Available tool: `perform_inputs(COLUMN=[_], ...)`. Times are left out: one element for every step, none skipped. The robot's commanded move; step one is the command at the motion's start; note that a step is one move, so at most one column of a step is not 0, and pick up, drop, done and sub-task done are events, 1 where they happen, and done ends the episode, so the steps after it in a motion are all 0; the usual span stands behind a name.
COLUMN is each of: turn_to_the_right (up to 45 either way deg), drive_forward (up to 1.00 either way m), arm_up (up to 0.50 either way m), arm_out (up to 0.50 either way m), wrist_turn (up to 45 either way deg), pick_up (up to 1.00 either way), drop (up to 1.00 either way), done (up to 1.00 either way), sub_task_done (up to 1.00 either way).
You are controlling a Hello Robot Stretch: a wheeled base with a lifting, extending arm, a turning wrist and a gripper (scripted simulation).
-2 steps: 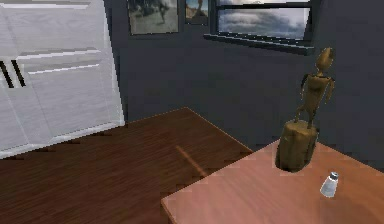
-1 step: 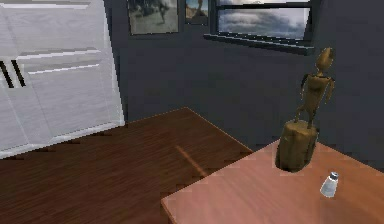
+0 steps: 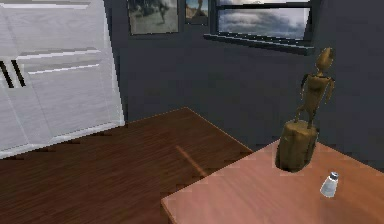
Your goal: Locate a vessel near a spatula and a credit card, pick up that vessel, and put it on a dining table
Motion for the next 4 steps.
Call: perform_inputs(turn_to_the_right=[0.0,0.0,0.0,0.0], drive_forward=[0.00,0.00,0.00,0.00], arm_up=[0.00,0.02,0.00,0.00], arm_out=[0.00,0.00,-0.08,0.00], wrist_turn=[0.0,0.0,0.0,0.0], pick_up=[0.00,0.00,0.00,0.00], drop=[1.00,0.00,0.00,0.00], done=[0.00,0.00,0.00,1.00], sub_task_done=[0.00,0.00,0.00,0.00])
